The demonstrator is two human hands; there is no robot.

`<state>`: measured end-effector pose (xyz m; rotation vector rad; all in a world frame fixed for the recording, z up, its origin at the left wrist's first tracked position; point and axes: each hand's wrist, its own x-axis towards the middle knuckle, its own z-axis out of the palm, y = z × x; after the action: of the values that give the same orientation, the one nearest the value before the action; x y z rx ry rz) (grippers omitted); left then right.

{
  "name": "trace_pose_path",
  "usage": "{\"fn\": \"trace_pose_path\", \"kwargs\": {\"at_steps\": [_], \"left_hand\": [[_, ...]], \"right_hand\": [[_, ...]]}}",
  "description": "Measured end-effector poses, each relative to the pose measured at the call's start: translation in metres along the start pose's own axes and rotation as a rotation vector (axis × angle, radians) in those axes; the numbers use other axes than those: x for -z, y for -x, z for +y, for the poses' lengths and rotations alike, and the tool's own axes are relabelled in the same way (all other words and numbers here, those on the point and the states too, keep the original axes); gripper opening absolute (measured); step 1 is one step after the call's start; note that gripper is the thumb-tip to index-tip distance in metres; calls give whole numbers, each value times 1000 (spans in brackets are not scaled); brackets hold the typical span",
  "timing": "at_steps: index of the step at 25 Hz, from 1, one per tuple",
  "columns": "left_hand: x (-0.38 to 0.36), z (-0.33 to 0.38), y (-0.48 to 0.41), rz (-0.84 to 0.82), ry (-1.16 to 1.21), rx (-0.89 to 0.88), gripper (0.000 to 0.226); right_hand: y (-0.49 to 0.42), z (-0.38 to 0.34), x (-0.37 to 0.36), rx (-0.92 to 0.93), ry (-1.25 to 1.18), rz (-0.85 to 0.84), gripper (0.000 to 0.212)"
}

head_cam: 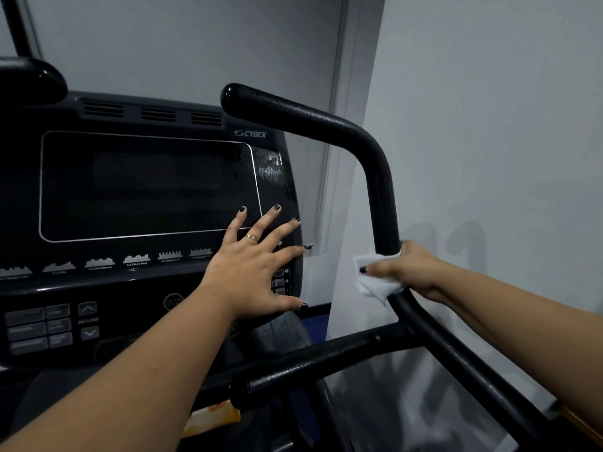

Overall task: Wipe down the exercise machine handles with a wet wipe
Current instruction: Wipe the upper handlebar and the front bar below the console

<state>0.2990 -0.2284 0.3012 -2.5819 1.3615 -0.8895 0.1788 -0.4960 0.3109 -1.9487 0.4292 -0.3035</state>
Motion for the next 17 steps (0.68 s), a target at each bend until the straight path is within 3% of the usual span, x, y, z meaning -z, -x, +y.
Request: {"fn": "trace_pose_path", "kwargs": {"at_steps": [4,8,13,17], "left_hand": [[0,1,0,19,10,-4,97],[0,1,-1,10,7,0,98],[1,2,0,23,7,3,95],[0,3,0,19,-3,8,94]], "right_hand": [[-15,-45,-7,100,-76,179,18],[-36,-95,-6,178,-84,326,17],[-50,-125,-3,380,468,512,39],[-29,-99,-7,437,536,520,33]]}}
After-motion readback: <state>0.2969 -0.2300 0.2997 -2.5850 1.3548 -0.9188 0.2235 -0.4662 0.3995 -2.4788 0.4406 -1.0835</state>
